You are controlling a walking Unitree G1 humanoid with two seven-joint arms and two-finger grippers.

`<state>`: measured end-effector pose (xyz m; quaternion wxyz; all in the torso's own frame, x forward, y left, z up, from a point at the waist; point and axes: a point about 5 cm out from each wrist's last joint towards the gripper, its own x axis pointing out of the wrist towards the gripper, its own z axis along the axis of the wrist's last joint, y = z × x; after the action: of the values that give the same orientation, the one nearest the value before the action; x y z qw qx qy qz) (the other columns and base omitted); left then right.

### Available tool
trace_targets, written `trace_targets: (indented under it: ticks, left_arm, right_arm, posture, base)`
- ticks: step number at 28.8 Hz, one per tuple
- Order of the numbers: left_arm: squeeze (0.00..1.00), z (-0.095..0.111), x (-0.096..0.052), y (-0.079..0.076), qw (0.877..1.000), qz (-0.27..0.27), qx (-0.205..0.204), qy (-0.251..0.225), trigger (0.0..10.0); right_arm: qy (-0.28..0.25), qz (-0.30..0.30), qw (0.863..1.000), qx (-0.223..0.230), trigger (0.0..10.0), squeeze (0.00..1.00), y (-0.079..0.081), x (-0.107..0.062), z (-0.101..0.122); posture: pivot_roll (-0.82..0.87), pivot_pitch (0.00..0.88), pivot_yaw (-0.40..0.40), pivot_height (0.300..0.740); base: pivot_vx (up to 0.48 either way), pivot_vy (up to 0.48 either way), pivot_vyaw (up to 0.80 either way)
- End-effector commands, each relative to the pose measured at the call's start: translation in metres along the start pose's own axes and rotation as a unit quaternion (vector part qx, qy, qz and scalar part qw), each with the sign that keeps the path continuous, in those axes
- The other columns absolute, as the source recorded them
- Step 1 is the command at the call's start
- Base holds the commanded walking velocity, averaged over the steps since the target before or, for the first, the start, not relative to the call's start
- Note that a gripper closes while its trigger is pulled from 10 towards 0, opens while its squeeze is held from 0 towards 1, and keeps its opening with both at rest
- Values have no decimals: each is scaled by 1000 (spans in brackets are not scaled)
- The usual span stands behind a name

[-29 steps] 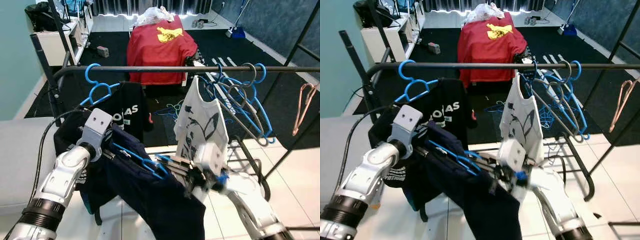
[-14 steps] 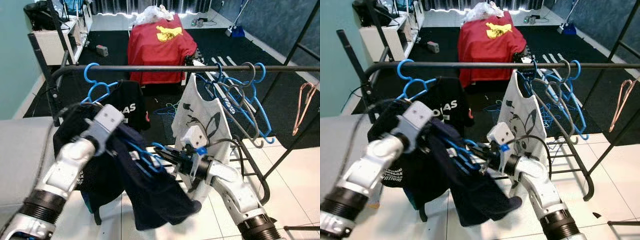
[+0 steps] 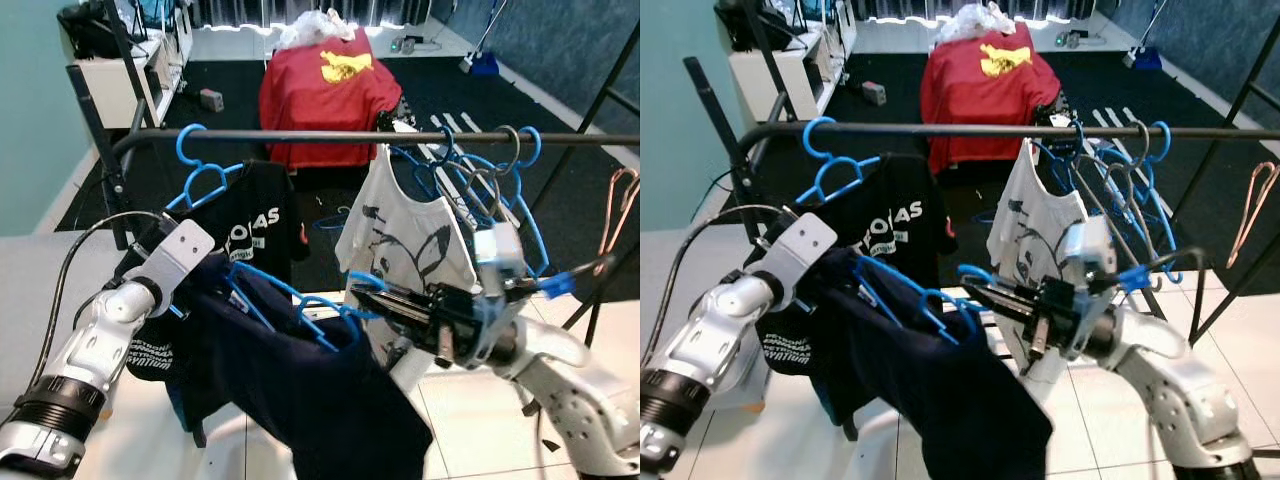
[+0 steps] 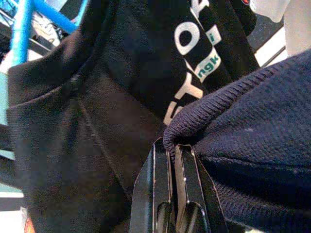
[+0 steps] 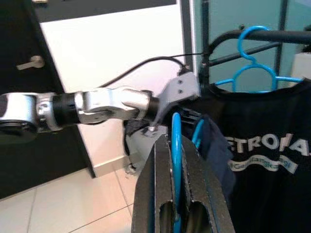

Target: Hang hanger

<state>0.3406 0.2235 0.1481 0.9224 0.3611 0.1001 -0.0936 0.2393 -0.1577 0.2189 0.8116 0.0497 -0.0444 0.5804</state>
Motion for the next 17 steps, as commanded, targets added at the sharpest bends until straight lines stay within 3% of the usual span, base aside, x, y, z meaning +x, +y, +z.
trace_targets:
  ticks: [1,8,12,13,15,17]
  left_arm:
    - [0,-40,-10,13,996,31,23,84,0]
    - [0,-57,-16,9,993,20,34,108,0]
    - [0,-64,-19,3,993,8,31,118,0]
    - [0,-71,-22,-8,992,-13,13,122,0]
    - [0,-72,-23,-12,993,-19,4,120,0]
    - [0,-68,-22,-18,994,-31,-15,107,0]
  right_arm:
    - [-22,21,999,-28,0,0,8,-9,21]
    - [-22,11,999,-28,0,0,6,-22,38]
    - [-56,2,998,-16,0,0,3,-26,53]
    - [-74,1,997,10,0,0,2,-32,61]
    - [-71,0,997,16,0,0,2,-34,61]
    - [-30,-22,999,15,0,0,-2,-35,46]
  posture:
    - [-40,71,3,740]
    - [-34,70,4,740]
    - [-36,67,7,740]
    - [-40,63,5,740]
    - [-40,63,5,740]
    - [-38,61,2,740]
  base:
    - [0,0,0]
    - [0,0,0]
    - [0,0,0]
    - [0,0,0]
    - [0,0,0]
    - [0,0,0]
